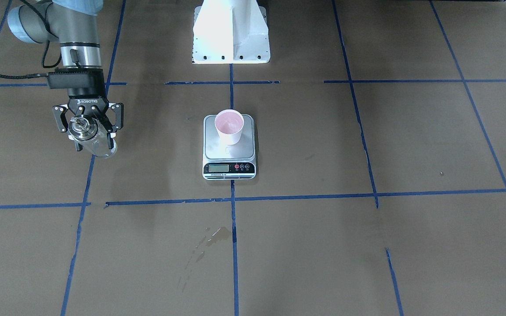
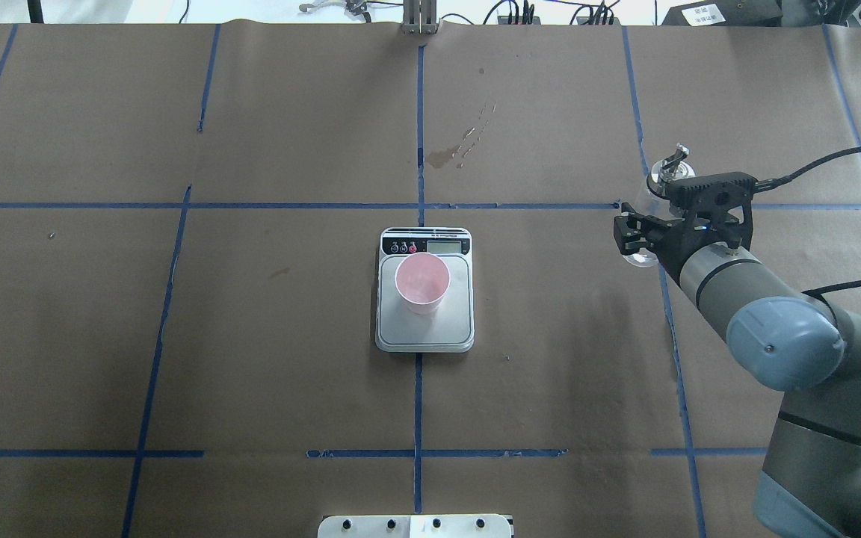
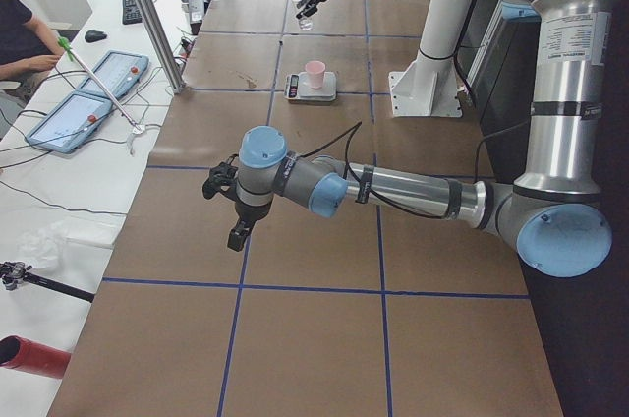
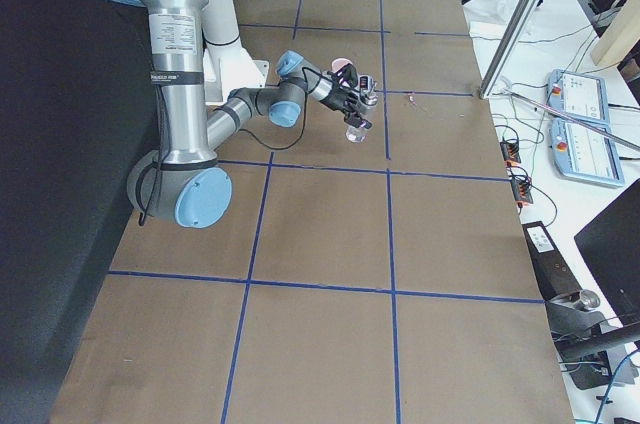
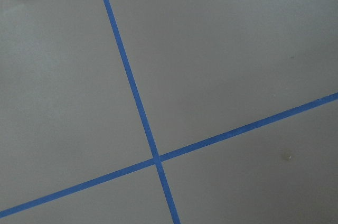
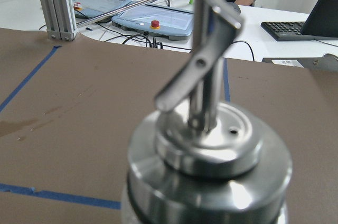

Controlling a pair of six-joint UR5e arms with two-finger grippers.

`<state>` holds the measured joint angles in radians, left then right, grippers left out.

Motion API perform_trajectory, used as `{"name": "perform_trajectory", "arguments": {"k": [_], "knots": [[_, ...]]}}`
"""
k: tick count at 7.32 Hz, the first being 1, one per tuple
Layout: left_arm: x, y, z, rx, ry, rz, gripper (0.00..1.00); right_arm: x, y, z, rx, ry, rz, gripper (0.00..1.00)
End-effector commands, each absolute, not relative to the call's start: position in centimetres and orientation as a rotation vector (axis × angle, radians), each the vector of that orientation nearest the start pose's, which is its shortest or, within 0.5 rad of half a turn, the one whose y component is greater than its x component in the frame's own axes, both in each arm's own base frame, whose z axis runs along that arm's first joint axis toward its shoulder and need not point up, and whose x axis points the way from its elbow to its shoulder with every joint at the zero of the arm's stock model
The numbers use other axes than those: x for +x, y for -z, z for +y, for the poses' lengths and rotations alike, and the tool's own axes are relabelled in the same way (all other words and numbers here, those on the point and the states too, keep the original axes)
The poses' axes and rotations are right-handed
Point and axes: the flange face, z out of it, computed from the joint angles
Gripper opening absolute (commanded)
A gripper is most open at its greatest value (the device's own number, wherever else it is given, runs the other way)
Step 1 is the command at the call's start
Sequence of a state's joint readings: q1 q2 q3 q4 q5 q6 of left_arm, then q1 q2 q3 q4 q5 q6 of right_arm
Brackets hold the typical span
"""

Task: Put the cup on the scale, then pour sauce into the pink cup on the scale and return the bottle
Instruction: 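Lower the bottle onto the table with the right gripper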

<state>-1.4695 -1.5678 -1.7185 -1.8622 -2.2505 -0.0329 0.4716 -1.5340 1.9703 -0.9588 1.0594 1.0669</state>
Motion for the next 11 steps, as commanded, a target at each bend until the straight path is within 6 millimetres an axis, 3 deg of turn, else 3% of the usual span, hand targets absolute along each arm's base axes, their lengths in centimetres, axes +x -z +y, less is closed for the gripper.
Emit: {"name": "perform_trajectory", "arguments": {"k": [1, 2, 5, 7, 11], "knots": [[-1.9, -55.3, -51.5, 0.380, -0.204, 0.698, 1.00, -35.8, -43.2, -39.3, 0.937, -0.298, -0.727, 0.00], [-1.9, -55.3, -51.5, 0.380, -0.204, 0.698, 1.00, -36.0, -45.2, -39.6, 0.958, -0.311, -0.712, 0.00], [-1.8, -55.5, -51.5, 0.376, -0.203, 0.699, 1.00, -36.3, -46.5, -39.7, 0.951, -0.301, -0.687, 0.00], [-1.8, -55.4, -51.5, 0.377, -0.202, 0.699, 1.00, -36.5, -48.4, -39.7, 0.938, -0.289, -0.656, 0.00], [-1.8, -55.3, -51.7, 0.379, -0.203, 0.699, 1.00, -36.8, -47.7, -39.6, 0.937, -0.289, -0.671, 0.00]]}}
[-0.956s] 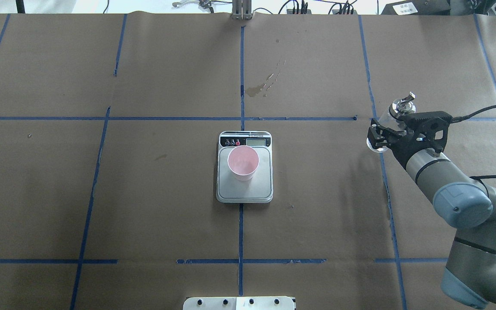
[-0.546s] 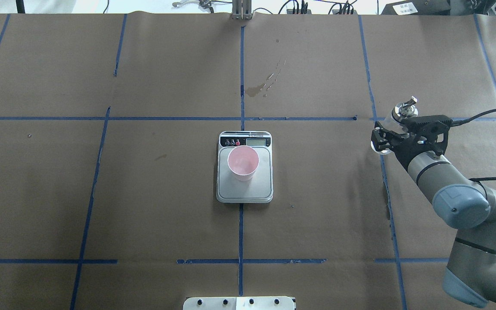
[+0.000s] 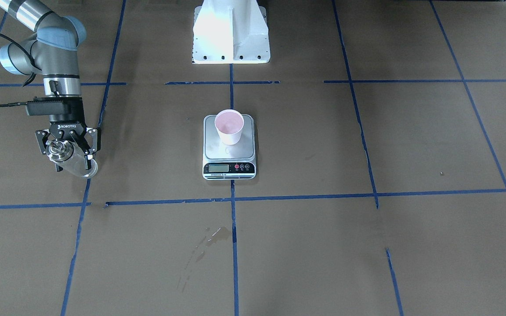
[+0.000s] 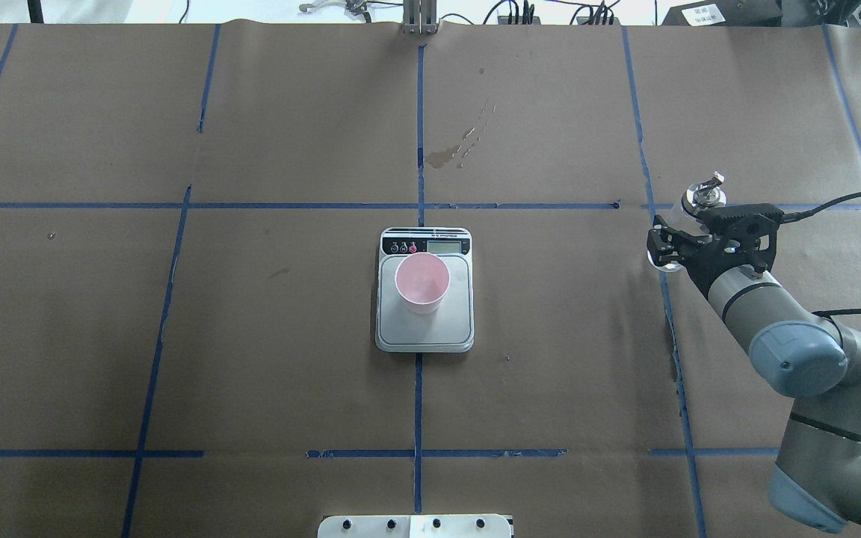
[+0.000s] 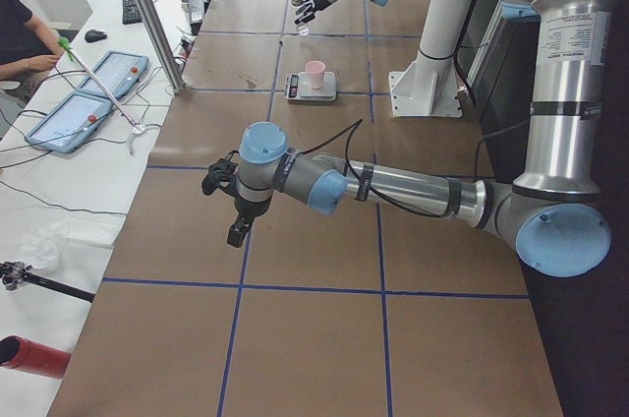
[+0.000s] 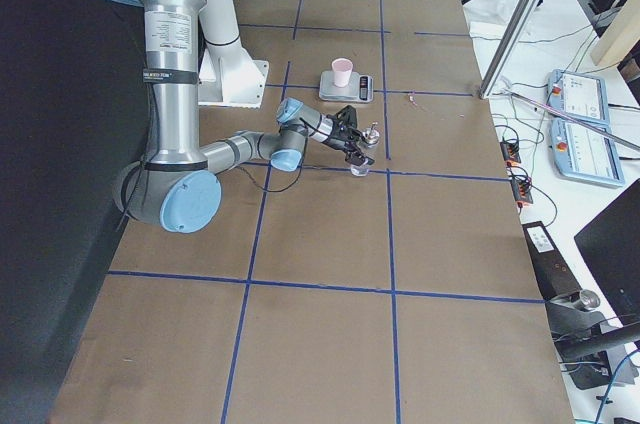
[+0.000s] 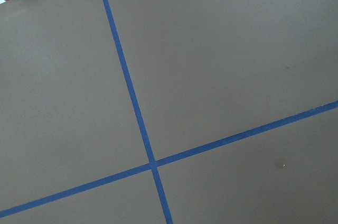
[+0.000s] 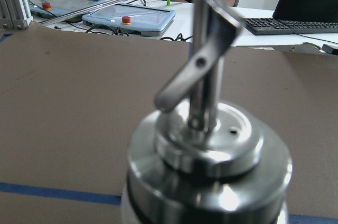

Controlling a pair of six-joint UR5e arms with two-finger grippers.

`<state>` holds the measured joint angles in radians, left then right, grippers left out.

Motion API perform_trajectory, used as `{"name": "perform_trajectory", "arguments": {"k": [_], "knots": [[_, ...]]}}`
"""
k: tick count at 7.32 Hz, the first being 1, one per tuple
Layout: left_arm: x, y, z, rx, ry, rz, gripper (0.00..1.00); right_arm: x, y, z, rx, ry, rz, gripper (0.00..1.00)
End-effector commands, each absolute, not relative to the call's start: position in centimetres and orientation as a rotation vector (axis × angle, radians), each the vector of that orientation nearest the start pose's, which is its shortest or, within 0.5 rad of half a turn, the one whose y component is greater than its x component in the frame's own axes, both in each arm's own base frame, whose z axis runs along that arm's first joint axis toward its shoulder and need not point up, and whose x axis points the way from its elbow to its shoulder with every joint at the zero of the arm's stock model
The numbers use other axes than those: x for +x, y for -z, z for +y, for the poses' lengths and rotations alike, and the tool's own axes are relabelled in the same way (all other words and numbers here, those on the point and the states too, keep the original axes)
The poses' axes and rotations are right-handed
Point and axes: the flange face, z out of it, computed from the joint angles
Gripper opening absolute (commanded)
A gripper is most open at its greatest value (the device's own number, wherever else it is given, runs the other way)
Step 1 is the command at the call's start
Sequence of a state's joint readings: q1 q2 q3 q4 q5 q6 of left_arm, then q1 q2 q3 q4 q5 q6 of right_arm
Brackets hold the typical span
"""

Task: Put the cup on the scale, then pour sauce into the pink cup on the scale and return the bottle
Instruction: 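Lower the bottle onto the table with the right gripper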

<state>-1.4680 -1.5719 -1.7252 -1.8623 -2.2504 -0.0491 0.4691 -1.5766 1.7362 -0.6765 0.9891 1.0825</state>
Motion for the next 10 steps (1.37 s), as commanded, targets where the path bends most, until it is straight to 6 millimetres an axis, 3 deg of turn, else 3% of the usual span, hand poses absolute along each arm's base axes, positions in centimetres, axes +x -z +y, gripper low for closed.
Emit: {"name": "perform_trajectory", "arguments": {"k": [1, 2, 4, 5, 8, 10], "knots": [[-1.78, -55.30, -51.67, 0.379, -0.203, 0.699, 1.00, -36.99, -47.56, -39.48, 0.937, -0.286, -0.677, 0.01], [-1.78, -55.23, -51.66, 0.380, -0.203, 0.699, 1.00, -37.19, -47.64, -39.32, 0.935, -0.282, -0.678, 0.12], [-1.78, -55.38, -51.67, 0.377, -0.202, 0.699, 1.00, -37.70, -47.23, -39.05, 0.935, -0.276, -0.691, 0.23], [-1.78, -55.38, -51.67, 0.377, -0.202, 0.699, 1.00, -37.68, -47.15, -39.04, 0.935, -0.277, -0.692, 0.41], [-1.78, -55.46, -51.68, 0.376, -0.202, 0.699, 1.00, -37.68, -47.15, -39.04, 0.936, -0.274, -0.690, 0.76], [-1.69, -55.62, -51.76, 0.372, -0.202, 0.699, 1.00, -37.63, -47.30, -39.04, 0.938, -0.275, -0.686, 0.95]]}}
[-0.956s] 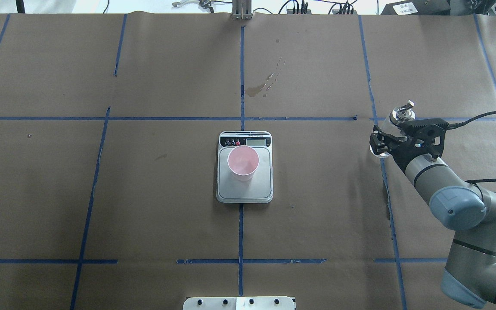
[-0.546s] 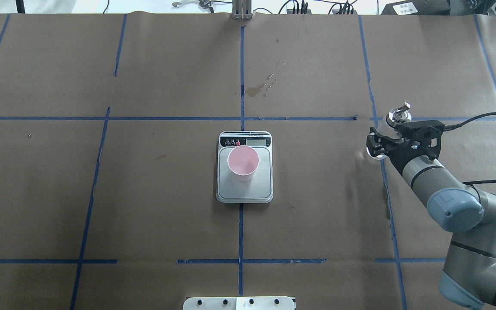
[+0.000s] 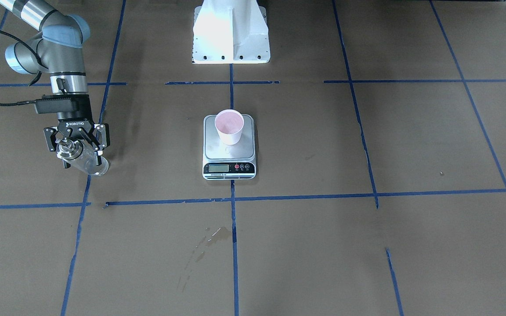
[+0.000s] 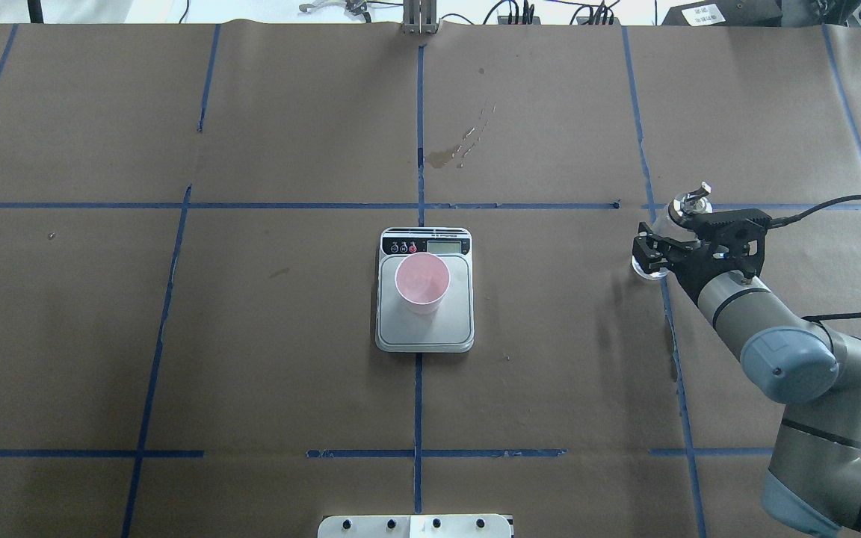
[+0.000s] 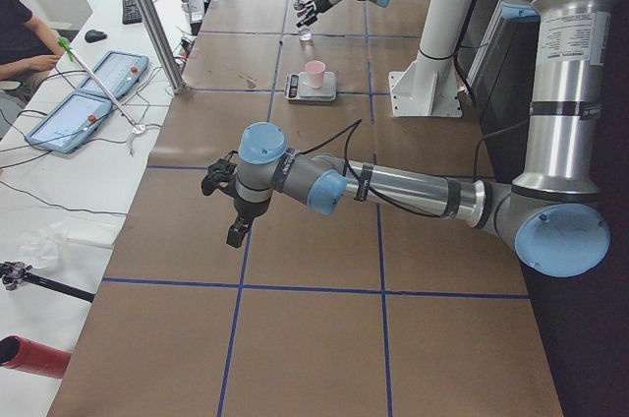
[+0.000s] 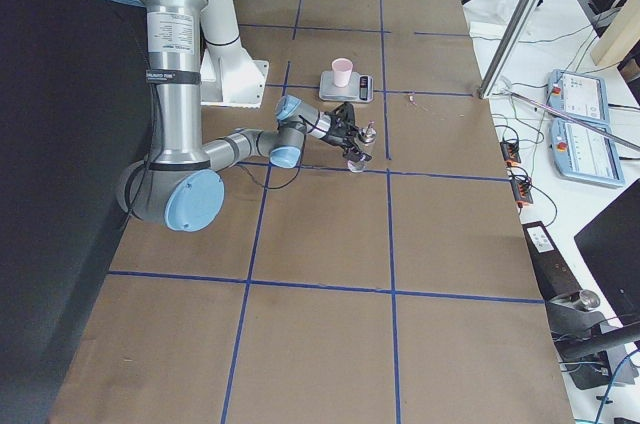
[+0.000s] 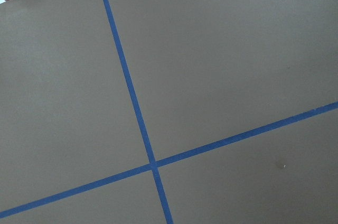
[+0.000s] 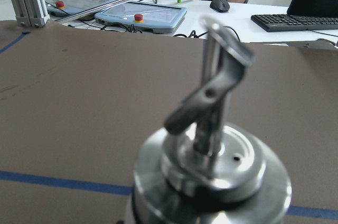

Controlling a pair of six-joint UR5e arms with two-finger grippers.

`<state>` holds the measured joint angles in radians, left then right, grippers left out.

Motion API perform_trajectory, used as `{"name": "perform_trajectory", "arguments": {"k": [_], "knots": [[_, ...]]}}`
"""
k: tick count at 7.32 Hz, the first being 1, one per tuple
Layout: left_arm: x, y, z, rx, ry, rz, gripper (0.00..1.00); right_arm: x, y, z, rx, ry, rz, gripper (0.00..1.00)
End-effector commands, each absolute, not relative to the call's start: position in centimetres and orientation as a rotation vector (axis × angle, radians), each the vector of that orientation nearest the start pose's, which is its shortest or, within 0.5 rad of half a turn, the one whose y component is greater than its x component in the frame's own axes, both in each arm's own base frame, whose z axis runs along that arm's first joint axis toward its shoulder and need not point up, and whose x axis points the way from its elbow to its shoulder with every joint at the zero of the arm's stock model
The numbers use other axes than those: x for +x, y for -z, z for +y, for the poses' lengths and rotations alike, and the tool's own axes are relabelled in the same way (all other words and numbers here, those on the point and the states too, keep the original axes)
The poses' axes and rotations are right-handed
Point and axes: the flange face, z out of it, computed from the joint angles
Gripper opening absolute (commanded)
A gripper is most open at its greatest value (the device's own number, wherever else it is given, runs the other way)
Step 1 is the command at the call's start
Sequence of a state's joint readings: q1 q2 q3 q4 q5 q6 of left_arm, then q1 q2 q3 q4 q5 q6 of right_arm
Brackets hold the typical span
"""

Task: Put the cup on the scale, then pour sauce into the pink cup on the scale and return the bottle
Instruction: 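Lower the bottle onto the table with the right gripper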

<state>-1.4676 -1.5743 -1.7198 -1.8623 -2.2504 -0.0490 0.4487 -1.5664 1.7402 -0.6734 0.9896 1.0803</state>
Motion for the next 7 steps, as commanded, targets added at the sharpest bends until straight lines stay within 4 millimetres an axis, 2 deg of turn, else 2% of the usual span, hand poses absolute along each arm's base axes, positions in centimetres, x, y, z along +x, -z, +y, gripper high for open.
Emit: {"name": "perform_trajectory", "arguments": {"k": [1, 4, 7], "knots": [[-1.7, -55.4, -51.7, 0.377, -0.204, 0.700, 1.00, -37.6, -47.3, -39.0, 0.939, -0.272, -0.685, 0.99], [-1.8, -55.3, -51.7, 0.379, -0.203, 0.699, 1.00, -37.3, -47.2, -38.4, 0.912, -0.249, -0.701, 1.00], [-1.9, -55.1, -51.6, 0.384, -0.203, 0.699, 1.00, -36.1, -47.5, -37.0, 0.857, -0.215, -0.732, 1.00]]}}
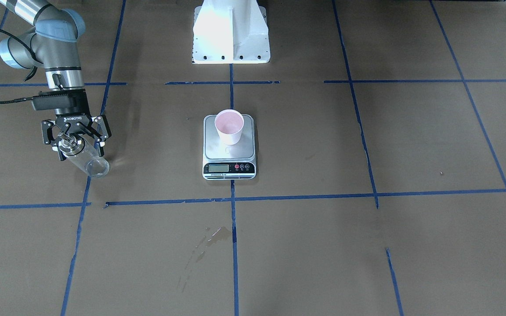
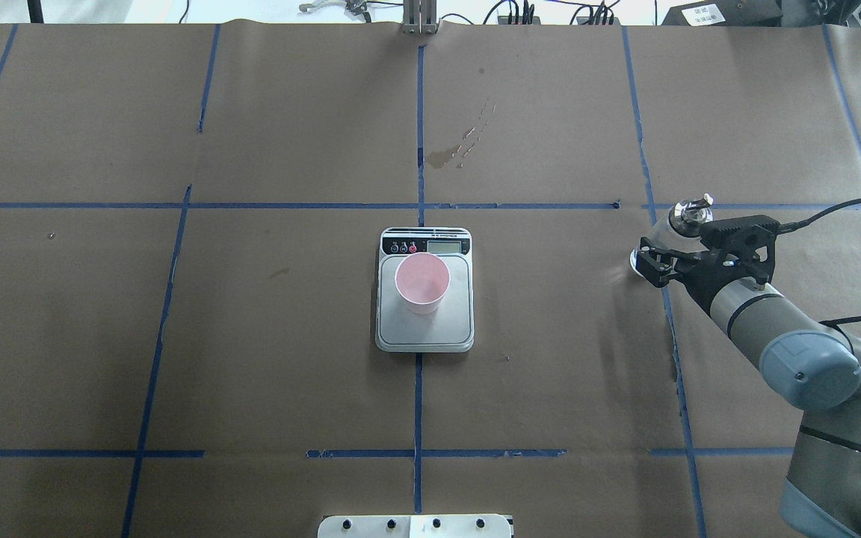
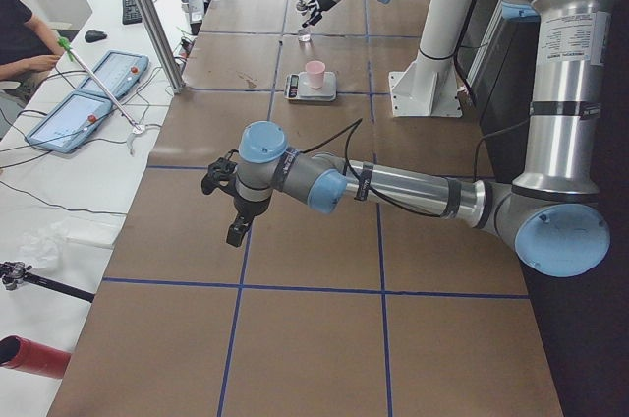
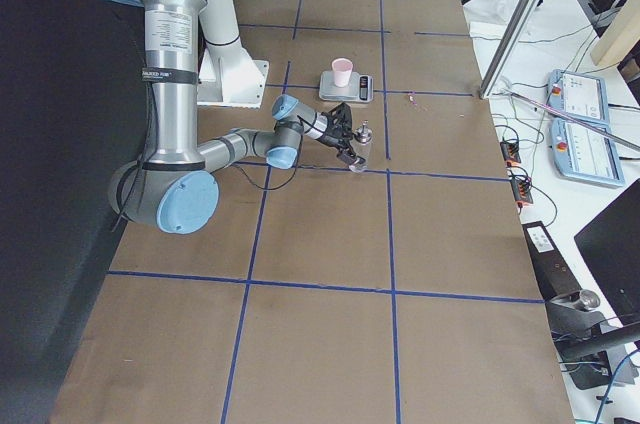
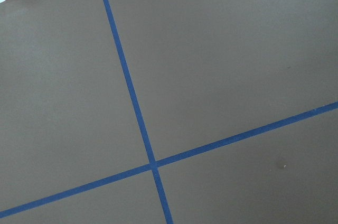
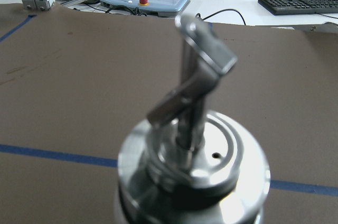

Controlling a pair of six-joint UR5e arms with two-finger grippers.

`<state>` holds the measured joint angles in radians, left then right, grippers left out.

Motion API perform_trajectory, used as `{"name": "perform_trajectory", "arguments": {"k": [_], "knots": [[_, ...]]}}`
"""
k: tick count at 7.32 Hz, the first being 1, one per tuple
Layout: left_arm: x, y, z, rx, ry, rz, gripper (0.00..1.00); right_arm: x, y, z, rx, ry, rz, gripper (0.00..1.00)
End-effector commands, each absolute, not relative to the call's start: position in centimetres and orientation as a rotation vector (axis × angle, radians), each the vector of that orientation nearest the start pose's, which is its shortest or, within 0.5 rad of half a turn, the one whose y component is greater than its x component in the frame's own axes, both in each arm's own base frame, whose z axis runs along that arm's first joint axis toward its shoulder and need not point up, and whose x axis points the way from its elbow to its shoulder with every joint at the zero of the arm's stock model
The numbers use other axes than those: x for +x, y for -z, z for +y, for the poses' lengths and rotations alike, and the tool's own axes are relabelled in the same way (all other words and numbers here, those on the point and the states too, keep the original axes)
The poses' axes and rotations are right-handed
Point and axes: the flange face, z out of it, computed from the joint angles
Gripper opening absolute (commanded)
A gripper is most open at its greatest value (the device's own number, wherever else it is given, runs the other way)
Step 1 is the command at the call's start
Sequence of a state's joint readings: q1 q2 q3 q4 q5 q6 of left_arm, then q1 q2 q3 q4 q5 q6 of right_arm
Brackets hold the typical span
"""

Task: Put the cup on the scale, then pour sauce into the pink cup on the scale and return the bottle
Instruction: 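Lower the bottle onto the table with the right gripper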

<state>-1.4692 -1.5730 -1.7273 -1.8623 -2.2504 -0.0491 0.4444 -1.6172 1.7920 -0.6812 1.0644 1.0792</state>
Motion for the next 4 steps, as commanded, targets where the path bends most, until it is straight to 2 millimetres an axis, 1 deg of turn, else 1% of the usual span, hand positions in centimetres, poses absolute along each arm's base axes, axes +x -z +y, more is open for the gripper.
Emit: {"name": "perform_trajectory", "arguments": {"k": [1, 2, 3, 4], "knots": [[-1.9, -55.1, -51.5, 0.384, -0.203, 0.699, 1.00, -35.6, -47.6, -36.4, 0.835, -0.199, -0.744, 1.00], [-1.8, -55.2, -51.5, 0.380, -0.203, 0.699, 1.00, -34.7, -47.4, -35.6, 0.798, -0.176, -0.766, 1.00], [-1.8, -55.1, -51.5, 0.382, -0.204, 0.701, 1.00, -33.3, -47.3, -34.5, 0.762, -0.152, -0.782, 1.00], [-1.8, -55.1, -51.5, 0.383, -0.203, 0.701, 1.00, -31.4, -46.3, -32.8, 0.694, -0.108, -0.803, 1.00]]}}
